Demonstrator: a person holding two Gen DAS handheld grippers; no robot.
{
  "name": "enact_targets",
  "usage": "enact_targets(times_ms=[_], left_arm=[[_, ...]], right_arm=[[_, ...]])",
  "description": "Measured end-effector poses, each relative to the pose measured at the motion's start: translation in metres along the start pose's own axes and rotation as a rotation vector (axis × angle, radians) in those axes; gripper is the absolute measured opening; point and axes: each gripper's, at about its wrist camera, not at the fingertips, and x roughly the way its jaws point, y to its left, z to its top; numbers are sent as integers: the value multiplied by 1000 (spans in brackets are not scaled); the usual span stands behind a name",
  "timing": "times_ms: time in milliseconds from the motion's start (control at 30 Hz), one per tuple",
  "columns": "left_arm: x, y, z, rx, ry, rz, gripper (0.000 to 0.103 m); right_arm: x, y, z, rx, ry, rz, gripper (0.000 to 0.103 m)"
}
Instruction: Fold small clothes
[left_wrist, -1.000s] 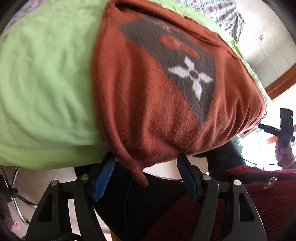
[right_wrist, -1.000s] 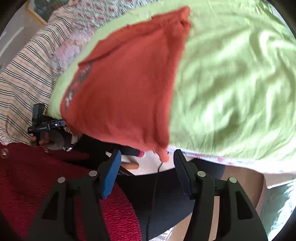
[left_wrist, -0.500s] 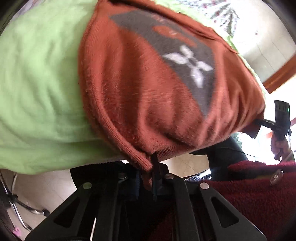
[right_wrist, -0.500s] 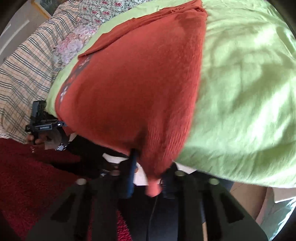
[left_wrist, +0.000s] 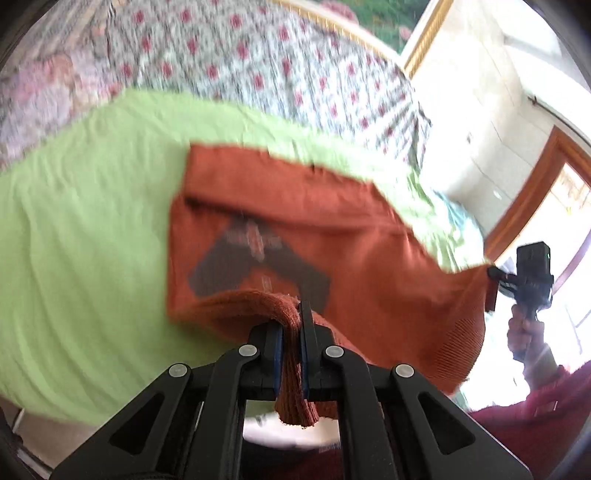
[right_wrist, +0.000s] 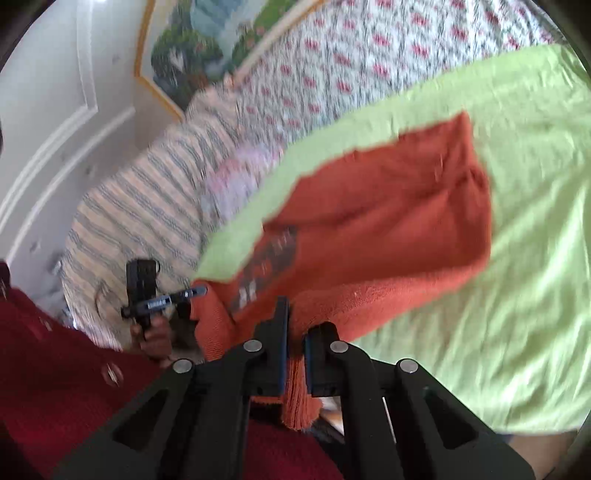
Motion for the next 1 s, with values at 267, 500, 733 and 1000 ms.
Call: enact_targets(times_ms=[267, 500, 733, 1000], left_arm=[[25, 9, 77, -46, -165, 53, 5], [89, 33, 138, -81, -171, 112, 5], [147, 60, 171, -111, -115, 176, 5], [189, 81, 194, -140, -65, 203, 5]], right_arm=[[0, -25, 56, 49, -164, -74, 8], [22, -61, 121, 68, -220, -193, 8], [63, -108, 168, 125, -183, -305, 8], [92, -144, 189, 175, -150, -355, 8]])
